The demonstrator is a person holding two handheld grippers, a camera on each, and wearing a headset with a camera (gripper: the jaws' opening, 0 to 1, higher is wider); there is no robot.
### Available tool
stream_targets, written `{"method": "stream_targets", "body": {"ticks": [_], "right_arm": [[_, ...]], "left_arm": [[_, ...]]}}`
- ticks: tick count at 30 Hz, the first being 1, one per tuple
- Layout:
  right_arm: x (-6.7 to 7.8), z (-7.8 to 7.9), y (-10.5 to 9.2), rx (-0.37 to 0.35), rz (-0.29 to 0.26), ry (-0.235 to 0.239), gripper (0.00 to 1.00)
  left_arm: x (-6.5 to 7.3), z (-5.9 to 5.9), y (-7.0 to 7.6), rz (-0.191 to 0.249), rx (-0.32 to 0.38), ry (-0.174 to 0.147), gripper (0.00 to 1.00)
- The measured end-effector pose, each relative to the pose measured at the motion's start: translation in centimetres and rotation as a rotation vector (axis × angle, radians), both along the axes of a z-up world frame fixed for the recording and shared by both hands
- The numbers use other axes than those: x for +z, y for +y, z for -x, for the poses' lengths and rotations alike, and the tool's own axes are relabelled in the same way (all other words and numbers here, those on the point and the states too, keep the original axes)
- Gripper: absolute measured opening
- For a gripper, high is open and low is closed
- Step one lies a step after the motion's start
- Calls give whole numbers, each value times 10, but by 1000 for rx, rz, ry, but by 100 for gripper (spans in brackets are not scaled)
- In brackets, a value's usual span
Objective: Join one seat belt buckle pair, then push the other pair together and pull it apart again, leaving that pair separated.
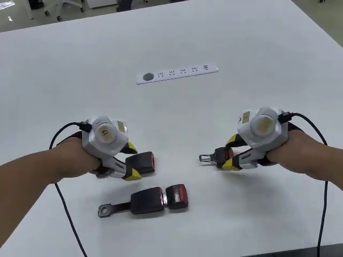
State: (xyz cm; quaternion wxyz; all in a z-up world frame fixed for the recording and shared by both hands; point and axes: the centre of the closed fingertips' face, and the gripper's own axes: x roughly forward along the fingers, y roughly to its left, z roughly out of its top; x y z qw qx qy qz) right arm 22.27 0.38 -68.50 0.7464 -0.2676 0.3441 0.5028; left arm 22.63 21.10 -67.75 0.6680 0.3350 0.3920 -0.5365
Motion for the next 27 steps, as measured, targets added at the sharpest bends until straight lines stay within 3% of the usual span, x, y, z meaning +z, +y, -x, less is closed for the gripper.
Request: {"method": "stream_targets", "body": {"ticks": [2, 13, 18, 27], "right_arm": [[1, 0, 0, 12, 2, 3, 35], [-4, 0, 2, 100, 12, 21, 33], [-6, 1, 1, 108, 19, 48, 33], [-8, -1, 2, 104, 3, 57, 33]], "left_arm": [[-4, 1, 1, -2, -5, 13, 43], [-11, -5, 2, -18, -47, 19, 37], [-13, -4, 3, -31, -37, 32, 36], [-14, -3, 4, -47, -42, 33, 34]]}}
